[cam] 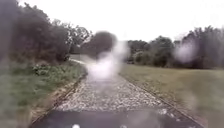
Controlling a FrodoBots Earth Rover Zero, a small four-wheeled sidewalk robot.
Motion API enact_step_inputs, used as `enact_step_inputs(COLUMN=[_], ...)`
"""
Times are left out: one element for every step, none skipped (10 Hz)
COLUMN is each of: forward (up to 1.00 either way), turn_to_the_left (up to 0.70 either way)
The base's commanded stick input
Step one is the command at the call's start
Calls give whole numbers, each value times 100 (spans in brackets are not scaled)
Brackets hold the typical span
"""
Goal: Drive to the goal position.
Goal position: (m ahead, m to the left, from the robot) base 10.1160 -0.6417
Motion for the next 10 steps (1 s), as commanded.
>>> enact_step_inputs(forward=[70,70,70,70,70,70,70,70,70,70], turn_to_the_left=[0,0,0,0,0,0,0,0,0,0])
